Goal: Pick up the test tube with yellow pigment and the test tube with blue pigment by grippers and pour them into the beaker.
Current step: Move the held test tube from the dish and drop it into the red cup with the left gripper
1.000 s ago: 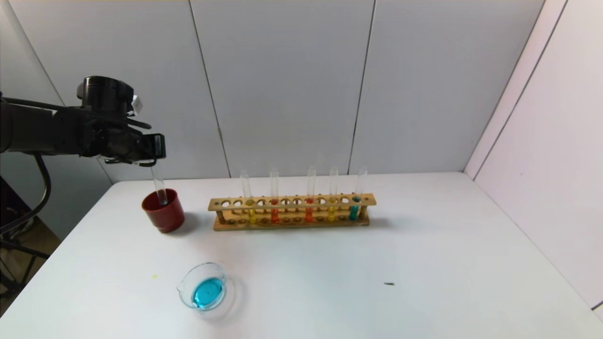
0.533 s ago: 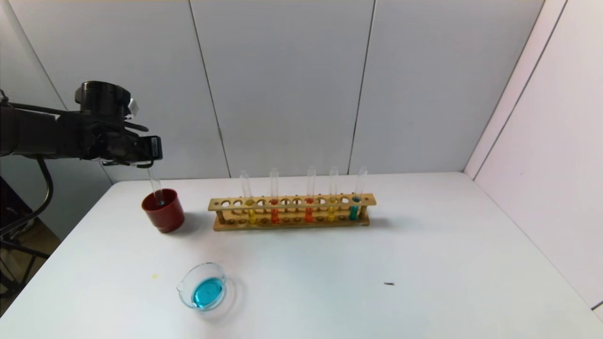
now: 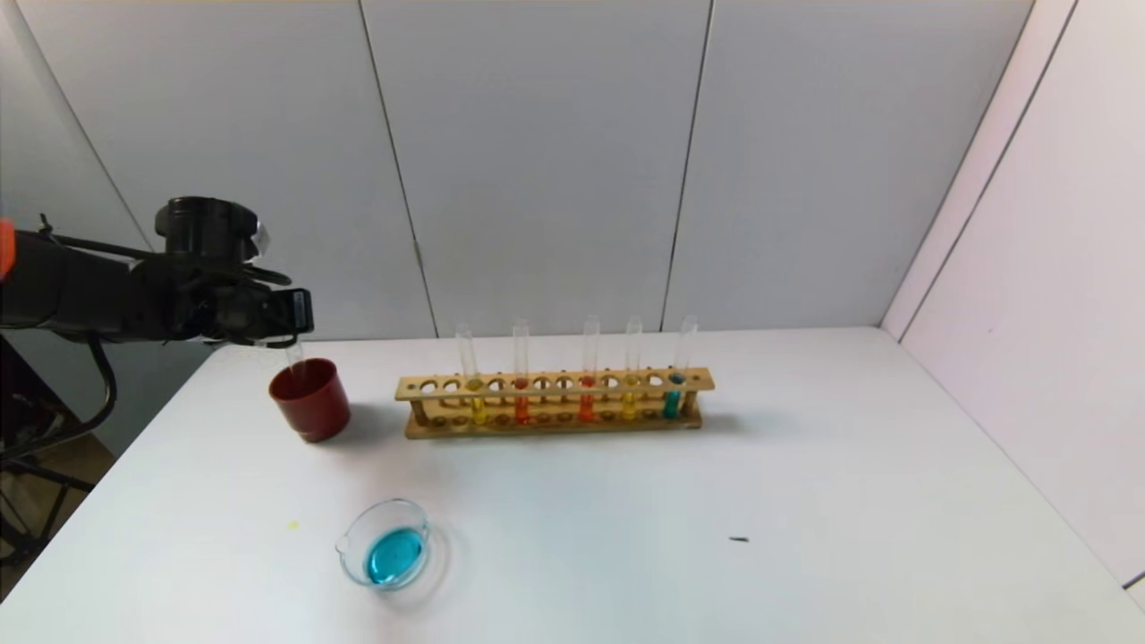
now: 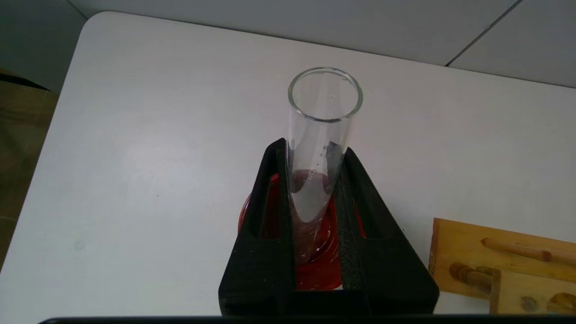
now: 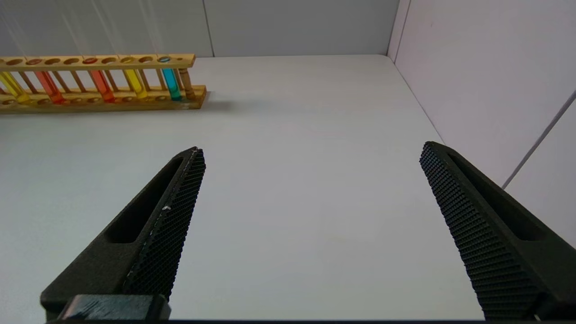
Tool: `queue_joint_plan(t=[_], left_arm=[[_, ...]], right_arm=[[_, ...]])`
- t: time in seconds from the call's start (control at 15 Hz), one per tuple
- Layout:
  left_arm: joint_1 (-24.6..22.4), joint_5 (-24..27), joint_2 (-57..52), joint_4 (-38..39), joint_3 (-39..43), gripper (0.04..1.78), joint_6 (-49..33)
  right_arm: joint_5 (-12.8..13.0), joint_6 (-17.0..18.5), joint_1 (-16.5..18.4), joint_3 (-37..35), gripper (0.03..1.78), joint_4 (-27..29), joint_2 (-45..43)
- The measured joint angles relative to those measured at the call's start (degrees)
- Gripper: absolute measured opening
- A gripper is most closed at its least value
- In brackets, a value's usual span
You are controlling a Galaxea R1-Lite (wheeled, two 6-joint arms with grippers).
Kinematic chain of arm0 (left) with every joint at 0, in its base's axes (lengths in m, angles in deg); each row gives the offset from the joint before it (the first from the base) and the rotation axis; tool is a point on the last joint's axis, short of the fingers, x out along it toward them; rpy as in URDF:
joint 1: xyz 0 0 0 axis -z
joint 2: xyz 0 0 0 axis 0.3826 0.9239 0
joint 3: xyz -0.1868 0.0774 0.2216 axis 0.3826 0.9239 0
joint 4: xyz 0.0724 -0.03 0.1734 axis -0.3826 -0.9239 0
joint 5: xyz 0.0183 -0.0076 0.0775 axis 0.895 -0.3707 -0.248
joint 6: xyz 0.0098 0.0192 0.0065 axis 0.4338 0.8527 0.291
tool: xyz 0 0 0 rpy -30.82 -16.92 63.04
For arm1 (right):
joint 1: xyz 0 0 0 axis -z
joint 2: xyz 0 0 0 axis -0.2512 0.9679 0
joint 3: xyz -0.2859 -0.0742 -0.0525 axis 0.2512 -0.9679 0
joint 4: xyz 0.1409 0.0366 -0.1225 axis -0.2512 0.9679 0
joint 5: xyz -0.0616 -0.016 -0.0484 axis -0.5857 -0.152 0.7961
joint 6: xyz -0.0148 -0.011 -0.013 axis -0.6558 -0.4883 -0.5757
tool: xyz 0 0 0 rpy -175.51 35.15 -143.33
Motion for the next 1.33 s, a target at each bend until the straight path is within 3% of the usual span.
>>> queue_joint_plan(t=[0.47,0.87,1.07,1.33], left_arm=[[0.0,0.1,0.5,7.6,8.9,0.31,-1.0],[0.0,1.0,-0.3,8.7,11.4,0.38,-1.1],[0.0,1.3,-0.7,9.8,12.3,0.67,-1.2],[0.1,1.3,-1.7,9.8,12.9,1.35,-1.2]], right_arm=[[0.0,0.0,0.0,0.0,1.74,0.0,0.0],[0.0,0.0,0.0,0.0,1.74,0.0,0.0],[0.0,0.0,0.0,0.0,1.74,0.0,0.0],[0.0,0.0,0.0,0.0,1.74,0.0,0.0]])
